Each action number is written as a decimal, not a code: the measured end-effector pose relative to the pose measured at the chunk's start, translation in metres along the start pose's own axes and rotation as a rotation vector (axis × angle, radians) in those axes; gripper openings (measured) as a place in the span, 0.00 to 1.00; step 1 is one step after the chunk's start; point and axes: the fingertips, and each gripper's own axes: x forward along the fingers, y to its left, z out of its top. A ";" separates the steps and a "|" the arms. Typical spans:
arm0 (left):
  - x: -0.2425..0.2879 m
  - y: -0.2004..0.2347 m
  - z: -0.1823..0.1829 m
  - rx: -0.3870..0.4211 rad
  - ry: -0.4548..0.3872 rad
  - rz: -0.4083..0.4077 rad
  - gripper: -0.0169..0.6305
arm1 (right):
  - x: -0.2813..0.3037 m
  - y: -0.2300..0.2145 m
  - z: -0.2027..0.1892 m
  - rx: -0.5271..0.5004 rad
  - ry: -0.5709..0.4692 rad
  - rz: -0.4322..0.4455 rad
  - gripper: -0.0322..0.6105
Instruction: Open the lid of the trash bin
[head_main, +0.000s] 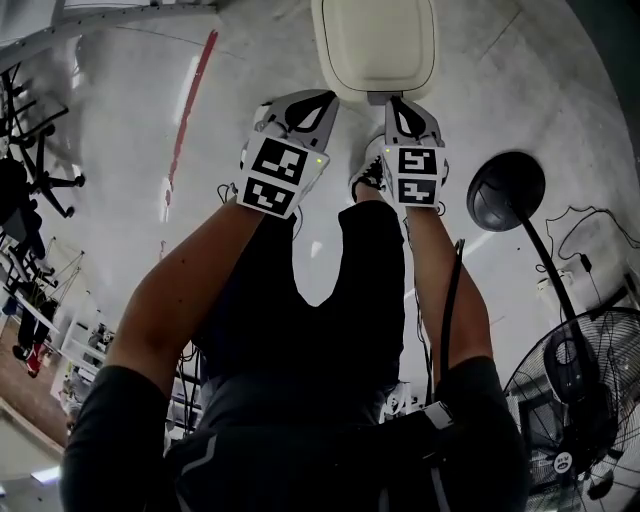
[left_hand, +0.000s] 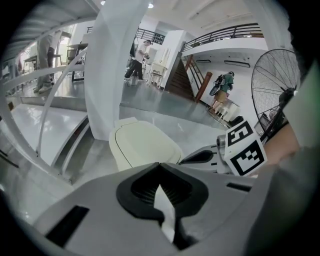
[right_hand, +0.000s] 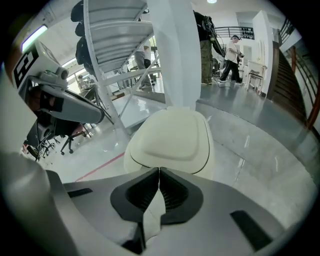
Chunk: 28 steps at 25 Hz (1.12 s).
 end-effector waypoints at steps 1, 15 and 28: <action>0.000 0.001 -0.002 -0.001 0.002 0.001 0.04 | 0.002 0.001 -0.002 -0.002 0.006 0.000 0.09; 0.007 0.000 -0.014 -0.011 0.020 -0.012 0.04 | 0.009 0.002 -0.012 -0.064 0.012 -0.028 0.09; -0.009 -0.003 -0.018 -0.004 0.031 -0.006 0.04 | 0.011 -0.001 -0.013 0.022 0.094 0.005 0.09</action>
